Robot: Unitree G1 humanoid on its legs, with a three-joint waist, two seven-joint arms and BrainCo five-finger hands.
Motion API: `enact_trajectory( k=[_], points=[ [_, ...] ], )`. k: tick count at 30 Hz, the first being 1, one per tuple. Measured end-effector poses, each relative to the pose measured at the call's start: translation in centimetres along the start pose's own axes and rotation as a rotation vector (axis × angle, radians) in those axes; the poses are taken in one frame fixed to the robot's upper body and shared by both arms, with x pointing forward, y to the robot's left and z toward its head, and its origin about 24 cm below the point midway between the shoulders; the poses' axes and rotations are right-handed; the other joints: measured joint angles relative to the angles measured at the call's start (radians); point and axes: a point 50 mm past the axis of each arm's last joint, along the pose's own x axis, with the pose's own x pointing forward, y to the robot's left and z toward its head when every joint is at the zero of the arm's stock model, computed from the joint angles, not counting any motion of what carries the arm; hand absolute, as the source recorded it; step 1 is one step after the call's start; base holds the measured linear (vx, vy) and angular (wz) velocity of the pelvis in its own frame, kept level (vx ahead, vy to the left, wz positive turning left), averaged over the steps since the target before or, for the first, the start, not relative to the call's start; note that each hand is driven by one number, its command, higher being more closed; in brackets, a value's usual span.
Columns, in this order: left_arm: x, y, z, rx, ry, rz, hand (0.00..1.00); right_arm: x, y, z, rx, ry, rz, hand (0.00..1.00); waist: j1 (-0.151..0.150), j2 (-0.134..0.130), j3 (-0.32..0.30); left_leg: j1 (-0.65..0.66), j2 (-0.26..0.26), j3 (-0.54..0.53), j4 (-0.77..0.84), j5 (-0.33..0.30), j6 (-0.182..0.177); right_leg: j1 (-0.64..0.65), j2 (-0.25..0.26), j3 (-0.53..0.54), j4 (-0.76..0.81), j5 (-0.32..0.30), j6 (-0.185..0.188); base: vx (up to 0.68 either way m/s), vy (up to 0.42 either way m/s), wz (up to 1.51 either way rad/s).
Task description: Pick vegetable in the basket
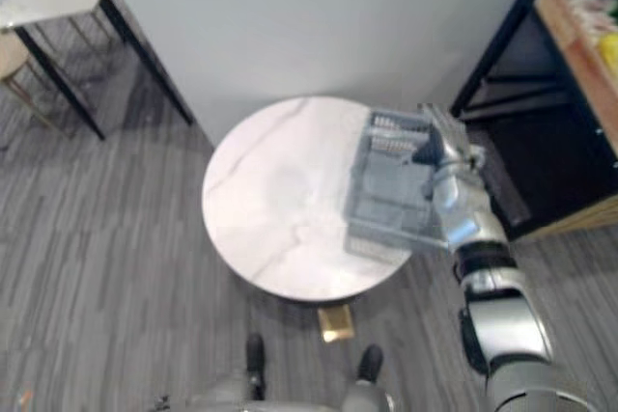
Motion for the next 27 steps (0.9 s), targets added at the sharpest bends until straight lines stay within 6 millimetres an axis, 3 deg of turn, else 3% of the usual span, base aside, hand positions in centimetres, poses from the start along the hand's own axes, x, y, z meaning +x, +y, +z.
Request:
enact_trajectory(
  k=[5,12,27],
  points=[
    [0.2,-0.3,1.2,-0.003,-0.048,0.001,0.0,2.8,-3.9,0.6,-0.023,0.047,-0.075,0.0,0.01,0.001,0.084,-0.041,-0.012,-0.027,0.001,0.003,0.004,-0.037,-0.015,-0.016,0.019,0.0,-0.001,0.03,0.016,0.11],
    [0.5,-0.6,2.7,0.006,-0.088,-0.01,0.0,4.0,-7.8,0.1,-0.027,0.093,-0.167,0.0,0.028,0.004,0.15,-0.077,-0.026,-0.043,-0.001,0.007,0.01,-0.077,-0.029,-0.016,0.034,0.0,-0.001,0.0,0.015,0.03],
    [0.8,-0.6,3.7,0.022,-0.116,0.008,0.0,3.9,-10.9,-0.4,-0.076,0.082,-0.263,0.0,0.021,0.0,0.17,-0.083,-0.033,-0.036,-0.01,0.013,0.018,-0.1,-0.037,0.002,0.046,0.0,-0.001,0.0,0.002,-0.02]
  ],
)
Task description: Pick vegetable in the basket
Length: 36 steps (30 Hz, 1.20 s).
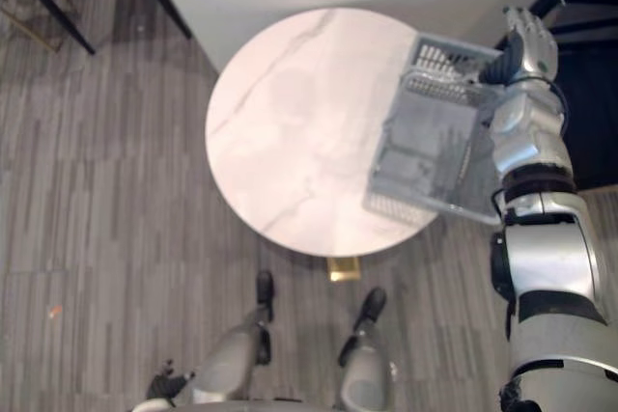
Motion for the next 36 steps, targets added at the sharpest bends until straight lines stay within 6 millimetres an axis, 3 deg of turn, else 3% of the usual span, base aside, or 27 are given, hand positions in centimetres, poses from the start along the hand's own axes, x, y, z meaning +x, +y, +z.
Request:
enact_trajectory(
  k=[5,12,24,36],
  points=[
    [0.0,0.1,0.0,0.001,0.0,0.003,0.0,0.2,-0.8,0.8,-0.029,-0.056,-0.025,0.0,-0.017,-0.003,0.002,0.006,0.005,0.014,0.0,0.0,0.0,-0.006,0.003,0.014,0.007,0.0,0.0,0.01,-0.002,-0.08],
    [0.1,0.3,0.2,0.004,-0.008,0.007,0.0,0.1,-0.4,1.3,-0.049,-0.091,-0.009,0.0,-0.022,-0.012,0.007,0.014,0.008,0.039,-0.001,0.0,0.0,-0.021,0.005,0.046,0.016,0.0,0.0,0.0,-0.002,-0.1],
    [0.1,0.1,0.2,0.018,-0.014,-0.002,0.0,-0.7,1.1,-1.5,-0.07,0.02,0.061,0.0,-0.023,-0.012,0.01,-0.001,0.003,0.01,-0.002,0.005,0.0,-0.023,0.005,0.024,0.015,-0.001,-0.001,0.01,0.0,0.04],
    [0.1,0.1,0.4,0.018,-0.018,-0.001,0.0,-0.9,1.6,-2.4,-0.052,0.066,0.077,0.0,-0.022,-0.009,0.021,-0.015,0.003,-0.011,-0.002,0.01,0.001,-0.023,0.004,0.007,0.013,-0.004,-0.006,0.02,0.0,0.04]
  ],
)
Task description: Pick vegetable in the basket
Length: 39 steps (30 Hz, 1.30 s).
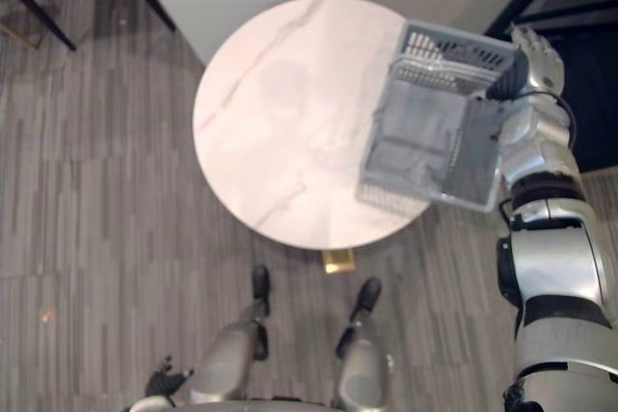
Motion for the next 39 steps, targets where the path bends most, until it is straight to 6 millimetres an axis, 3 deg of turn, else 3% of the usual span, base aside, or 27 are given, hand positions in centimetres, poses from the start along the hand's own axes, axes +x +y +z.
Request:
enact_trajectory(
  k=[14,15,22,39],
  points=[
    [0.1,-0.2,0.4,0.003,-0.016,-0.006,0.0,-0.2,0.2,-1.6,0.022,0.08,0.012,0.0,-0.001,0.015,0.022,-0.023,0.002,-0.007,0.0,0.01,-0.003,-0.02,0.0,-0.004,0.007,0.0,0.0,0.0,0.0,0.01],
    [0.1,-0.2,0.4,0.004,-0.016,-0.006,0.0,-0.2,0.2,-1.6,0.021,0.084,0.014,1.0,0.0,0.015,0.022,-0.024,0.002,-0.006,0.0,0.01,-0.003,-0.022,0.0,-0.004,0.007,0.0,0.0,0.0,0.0,0.0],
    [0.0,-0.4,0.5,0.009,-0.021,-0.014,0.0,0.3,-0.9,-1.4,0.057,0.097,-0.022,1.0,0.001,0.029,0.03,-0.04,0.002,-0.014,0.0,0.019,-0.002,-0.038,-0.002,-0.007,0.019,0.0,0.0,0.0,0.001,0.02],
    [0.3,-0.7,1.4,0.026,-0.044,-0.021,0.0,0.0,0.6,-0.9,0.031,0.088,0.032,1.0,0.014,0.038,0.035,-0.044,0.003,-0.015,0.0,0.024,-0.001,-0.043,-0.002,-0.004,0.022,0.0,0.0,0.01,0.0,0.0]
  ],
)
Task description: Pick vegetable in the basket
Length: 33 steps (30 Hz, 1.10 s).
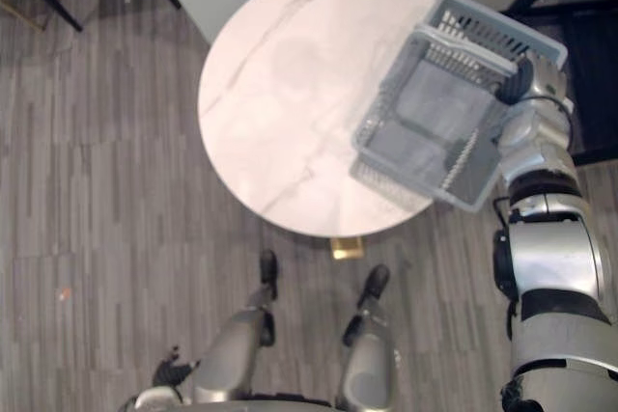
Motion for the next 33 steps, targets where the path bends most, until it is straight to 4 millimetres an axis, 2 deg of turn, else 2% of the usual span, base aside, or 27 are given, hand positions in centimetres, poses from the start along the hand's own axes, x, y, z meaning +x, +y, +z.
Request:
enact_trajectory(
  k=[12,17,21,23,24,25,28,30,33],
  points=[
    [0.0,0.0,0.0,0.003,0.001,0.001,0.0,-0.7,2.0,0.7,-0.002,-0.031,0.036,1.0,0.003,-0.002,0.0,0.006,-0.001,-0.028,0.0,0.007,-0.005,0.02,0.001,-0.019,-0.003,0.003,-0.004,0.0,0.0,0.04],
    [0.1,0.3,0.1,0.011,0.003,0.006,0.0,-1.9,3.9,2.8,-0.032,-0.149,0.071,1.0,-0.006,-0.02,0.0,0.039,0.0,-0.012,0.0,0.005,-0.007,0.042,0.002,-0.002,-0.006,0.005,-0.006,0.03,-0.002,-0.1],
    [0.2,0.8,0.2,0.033,-0.001,0.02,0.0,-4.7,6.6,5.0,-0.099,-0.347,0.134,1.0,-0.019,-0.05,-0.009,0.066,0.003,0.003,0.0,0.002,-0.011,0.056,0.003,0.015,-0.006,0.006,-0.007,0.02,-0.002,-0.14],
    [0.3,1.4,0.0,0.046,0.005,0.032,0.0,-6.9,8.4,5.4,-0.146,-0.452,0.193,1.0,-0.021,-0.077,-0.023,0.089,0.002,0.016,0.0,-0.001,-0.015,0.068,0.004,0.034,-0.006,0.007,-0.005,0.01,0.0,-0.2],
    [0.3,1.6,-0.2,0.056,0.017,0.037,0.0,-8.2,9.5,5.5,-0.159,-0.504,0.23,1.0,-0.033,-0.092,-0.032,0.105,0.003,0.016,0.0,-0.004,-0.018,0.084,0.004,0.035,-0.01,0.008,-0.004,0.01,-0.002,-0.1],
    [0.4,2.0,-0.3,0.069,0.021,0.043,0.0,-9.0,10.0,5.3,-0.166,-0.523,0.253,1.0,-0.038,-0.101,-0.039,0.112,0.002,0.016,0.0,-0.005,-0.019,0.091,0.004,0.036,-0.013,0.009,-0.002,0.0,0.0,-0.04],
    [0.3,2.9,-1.1,0.12,0.052,0.056,0.0,-12.8,12.2,3.5,-0.177,-0.589,0.382,1.0,-0.047,-0.138,-0.123,0.129,0.004,0.029,0.0,-0.016,-0.014,0.11,0.009,0.05,-0.037,0.018,0.004,0.0,0.005,-0.13],
    [0.3,3.2,-1.5,0.145,0.063,0.058,0.0,-14.3,12.6,2.4,-0.193,-0.615,0.441,1.0,-0.048,-0.147,-0.151,0.159,0.003,0.043,0.0,-0.026,-0.013,0.131,0.009,0.064,-0.043,0.019,0.007,-0.02,0.011,-0.2],
    [-0.1,3.5,-2.5,0.173,0.097,0.056,0.0,-16.5,12.7,0.5,-0.232,-0.645,0.508,1.0,-0.07,-0.149,-0.223,0.165,0.002,0.051,-0.001,-0.037,-0.019,0.136,0.011,0.076,-0.059,0.016,0.015,-0.03,0.013,-0.12]
  ],
)
